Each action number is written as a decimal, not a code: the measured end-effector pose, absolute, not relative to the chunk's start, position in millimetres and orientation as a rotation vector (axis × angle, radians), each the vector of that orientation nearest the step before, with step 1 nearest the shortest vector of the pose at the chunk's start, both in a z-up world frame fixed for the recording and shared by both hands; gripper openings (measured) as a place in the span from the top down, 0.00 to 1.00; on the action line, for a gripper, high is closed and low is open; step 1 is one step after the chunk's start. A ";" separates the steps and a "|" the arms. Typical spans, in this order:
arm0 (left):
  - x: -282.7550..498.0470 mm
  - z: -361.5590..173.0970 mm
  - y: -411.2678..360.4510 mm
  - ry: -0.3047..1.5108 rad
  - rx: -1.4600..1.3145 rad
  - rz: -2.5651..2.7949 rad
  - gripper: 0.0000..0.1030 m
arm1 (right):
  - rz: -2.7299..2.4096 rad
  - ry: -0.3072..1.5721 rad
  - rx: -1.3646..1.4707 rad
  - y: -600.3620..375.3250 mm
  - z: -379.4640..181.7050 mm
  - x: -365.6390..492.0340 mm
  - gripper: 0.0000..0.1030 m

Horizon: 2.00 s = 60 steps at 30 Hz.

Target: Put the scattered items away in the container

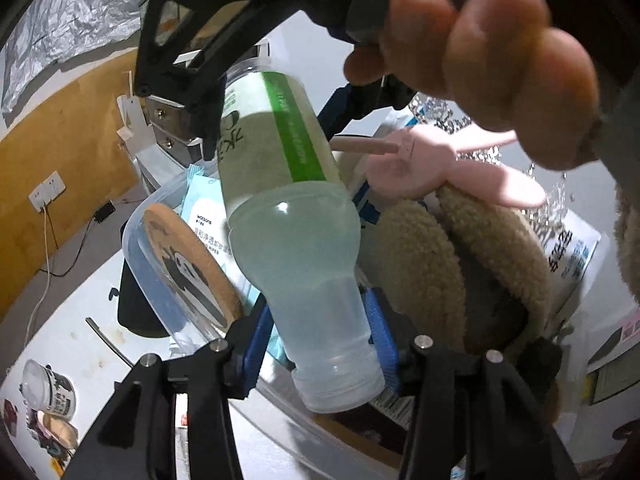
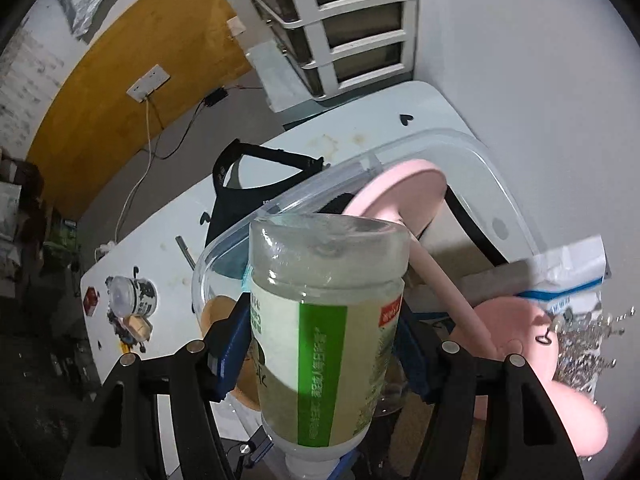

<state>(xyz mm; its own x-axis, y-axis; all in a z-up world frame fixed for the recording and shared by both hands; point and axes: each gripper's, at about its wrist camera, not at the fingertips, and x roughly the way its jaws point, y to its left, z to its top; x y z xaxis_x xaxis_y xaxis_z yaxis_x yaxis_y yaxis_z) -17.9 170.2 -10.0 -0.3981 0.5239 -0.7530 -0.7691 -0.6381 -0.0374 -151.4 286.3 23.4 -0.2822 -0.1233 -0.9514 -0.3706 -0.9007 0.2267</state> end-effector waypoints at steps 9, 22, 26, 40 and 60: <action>-7.0 -7.9 166.3 0.466 -0.924 2.058 0.54 | 2.385 0.850 -1.552 319.7 60.9 -119.7 0.34; -11.5 19.4 137.0 0.456 -0.851 2.087 0.54 | 2.623 0.863 -1.469 294.7 53.7 -86.3 0.68; -20.7 20.4 122.3 0.454 -0.867 2.138 0.54 | 2.592 0.808 -1.318 298.2 52.0 -77.5 0.72; -30.6 -9.5 124.1 0.511 -0.951 2.086 0.47 | 2.573 0.770 -1.429 304.3 29.0 -98.5 0.70; -27.1 -5.6 124.4 0.457 -0.952 2.053 0.43 | 2.695 0.334 -1.558 285.6 9.2 -94.5 0.45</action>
